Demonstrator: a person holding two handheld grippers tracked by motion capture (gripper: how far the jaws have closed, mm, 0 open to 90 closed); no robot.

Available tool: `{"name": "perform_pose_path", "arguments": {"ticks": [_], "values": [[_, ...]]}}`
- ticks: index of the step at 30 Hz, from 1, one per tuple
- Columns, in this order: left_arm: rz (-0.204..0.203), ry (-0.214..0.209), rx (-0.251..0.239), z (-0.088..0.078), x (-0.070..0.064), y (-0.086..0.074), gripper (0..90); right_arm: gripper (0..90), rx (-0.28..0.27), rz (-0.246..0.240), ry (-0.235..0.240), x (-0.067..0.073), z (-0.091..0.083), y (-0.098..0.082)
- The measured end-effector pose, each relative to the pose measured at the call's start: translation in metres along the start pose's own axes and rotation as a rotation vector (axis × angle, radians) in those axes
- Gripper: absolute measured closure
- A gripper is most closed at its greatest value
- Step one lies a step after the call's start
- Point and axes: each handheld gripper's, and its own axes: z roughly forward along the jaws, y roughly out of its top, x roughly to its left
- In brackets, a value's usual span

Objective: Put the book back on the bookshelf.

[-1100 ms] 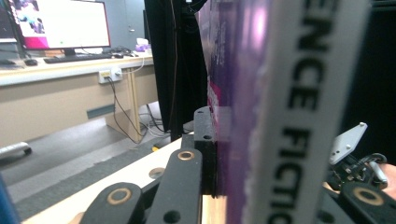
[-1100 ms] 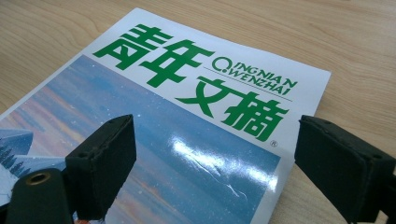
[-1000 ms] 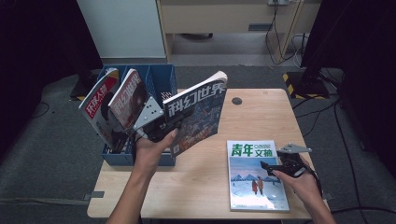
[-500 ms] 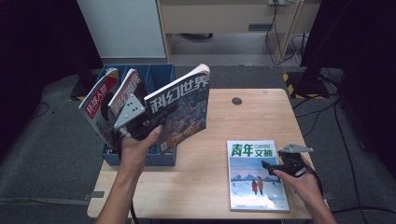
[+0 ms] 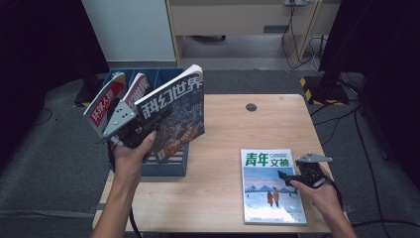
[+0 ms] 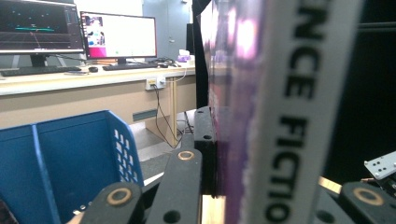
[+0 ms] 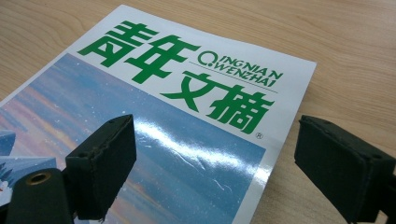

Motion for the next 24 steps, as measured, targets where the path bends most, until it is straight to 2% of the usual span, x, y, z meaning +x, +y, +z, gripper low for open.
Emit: {"name": "perform_pose_path", "arguments": {"ticks": [12, 24], "values": [[0.002, 0.027, -0.007, -0.010, 0.007, 0.001, 82.4, 13.5, -0.006, 0.001, -0.010, -0.001, 0.000, 0.000], [-0.015, 0.060, -0.028, -0.022, 0.016, 0.004, 82.5, 13.5, -0.006, -0.002, -0.016, -0.003, -0.001, 0.000]]}}
